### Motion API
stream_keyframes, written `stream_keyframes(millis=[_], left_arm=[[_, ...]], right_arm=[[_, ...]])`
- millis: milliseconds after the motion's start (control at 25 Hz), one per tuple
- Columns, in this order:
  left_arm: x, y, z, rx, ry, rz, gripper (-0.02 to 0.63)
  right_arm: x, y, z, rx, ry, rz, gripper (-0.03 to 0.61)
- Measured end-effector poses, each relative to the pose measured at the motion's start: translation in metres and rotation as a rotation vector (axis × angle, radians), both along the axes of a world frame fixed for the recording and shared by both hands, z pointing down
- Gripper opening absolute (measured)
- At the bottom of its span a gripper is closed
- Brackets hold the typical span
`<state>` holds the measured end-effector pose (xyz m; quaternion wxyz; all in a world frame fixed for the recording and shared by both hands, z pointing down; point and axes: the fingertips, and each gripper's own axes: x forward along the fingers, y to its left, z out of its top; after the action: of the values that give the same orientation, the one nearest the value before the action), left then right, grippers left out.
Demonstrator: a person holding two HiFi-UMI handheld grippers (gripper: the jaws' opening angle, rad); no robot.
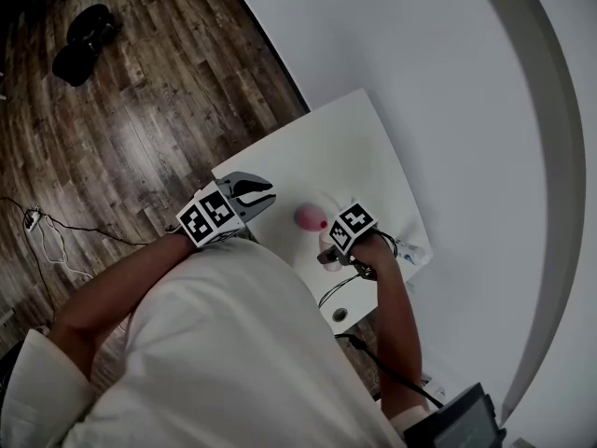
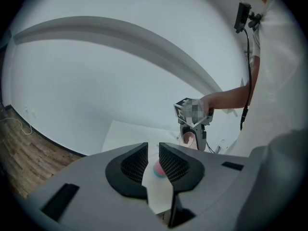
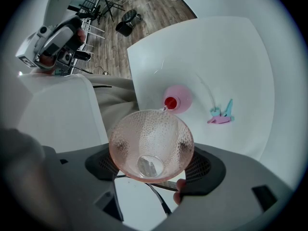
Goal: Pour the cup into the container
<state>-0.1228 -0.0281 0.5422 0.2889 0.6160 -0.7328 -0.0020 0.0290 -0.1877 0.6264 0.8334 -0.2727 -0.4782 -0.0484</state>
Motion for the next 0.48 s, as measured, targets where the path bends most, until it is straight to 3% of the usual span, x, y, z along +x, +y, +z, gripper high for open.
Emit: stream_keyframes(millis=[480], left_arm=[[-0.0002,-0.0029,-0.0029,0.002,0.007,0.002,0.064]], right_arm=[[-0.0019,-0.0024,-0.0024,-0.006,0.025,-0.004,0.374]])
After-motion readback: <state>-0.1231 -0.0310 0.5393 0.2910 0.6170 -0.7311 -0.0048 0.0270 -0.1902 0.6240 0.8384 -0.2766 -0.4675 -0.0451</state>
